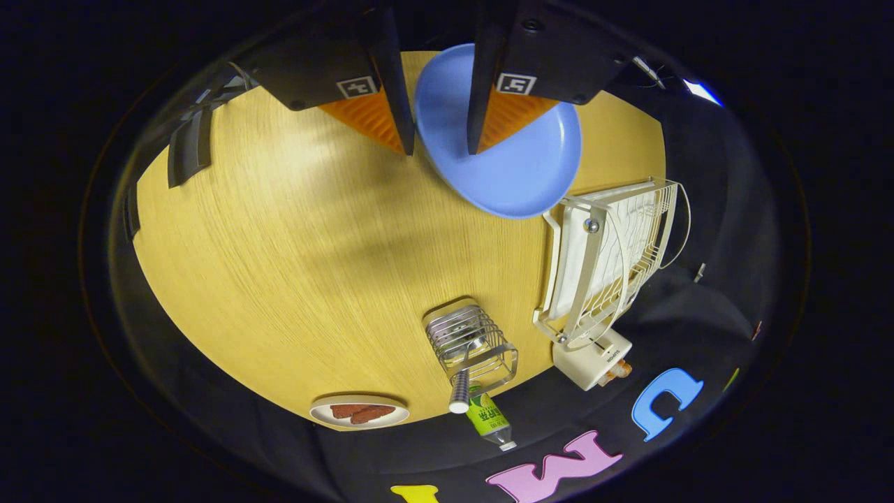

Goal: Take the plate from the dish rack, then take the spoon from the basket and place it into the plate.

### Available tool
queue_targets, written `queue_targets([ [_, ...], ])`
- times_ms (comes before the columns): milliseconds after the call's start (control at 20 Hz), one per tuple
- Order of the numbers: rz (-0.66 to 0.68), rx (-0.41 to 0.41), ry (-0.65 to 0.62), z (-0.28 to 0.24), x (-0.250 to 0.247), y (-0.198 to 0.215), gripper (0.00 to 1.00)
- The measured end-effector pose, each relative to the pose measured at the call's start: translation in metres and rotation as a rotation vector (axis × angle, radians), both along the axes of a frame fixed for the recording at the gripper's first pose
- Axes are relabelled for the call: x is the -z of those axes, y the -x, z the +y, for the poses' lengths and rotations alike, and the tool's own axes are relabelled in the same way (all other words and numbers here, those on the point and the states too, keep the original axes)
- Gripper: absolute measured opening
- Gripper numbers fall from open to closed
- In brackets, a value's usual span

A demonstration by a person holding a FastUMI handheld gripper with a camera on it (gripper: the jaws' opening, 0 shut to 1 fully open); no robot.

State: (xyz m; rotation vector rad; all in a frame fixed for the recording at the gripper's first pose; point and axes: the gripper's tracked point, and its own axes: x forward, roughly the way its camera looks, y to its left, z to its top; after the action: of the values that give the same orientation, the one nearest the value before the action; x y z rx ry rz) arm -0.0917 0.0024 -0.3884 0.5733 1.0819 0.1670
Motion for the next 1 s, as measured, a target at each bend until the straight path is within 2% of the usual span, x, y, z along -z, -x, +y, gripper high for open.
queue_targets([
  [50,-0.009,-0.001,0.013,-0.005,0.0,-0.005,0.52],
  [250,-0.139,-0.045,0.086,-0.019,-0.037,-0.027,0.55],
  [350,-0.258,-0.064,0.112,-0.021,-0.072,-0.049,0.68],
  [400,-0.323,-0.076,0.134,-0.023,-0.091,-0.062,0.71],
  [550,-0.509,-0.117,0.247,-0.036,-0.139,-0.104,0.92],
  [600,-0.551,-0.129,0.297,-0.044,-0.147,-0.121,0.92],
  [750,-0.546,-0.175,0.369,-0.052,-0.138,-0.154,0.95],
  [1000,-0.418,-0.228,0.367,-0.055,-0.084,-0.189,0.94],
])
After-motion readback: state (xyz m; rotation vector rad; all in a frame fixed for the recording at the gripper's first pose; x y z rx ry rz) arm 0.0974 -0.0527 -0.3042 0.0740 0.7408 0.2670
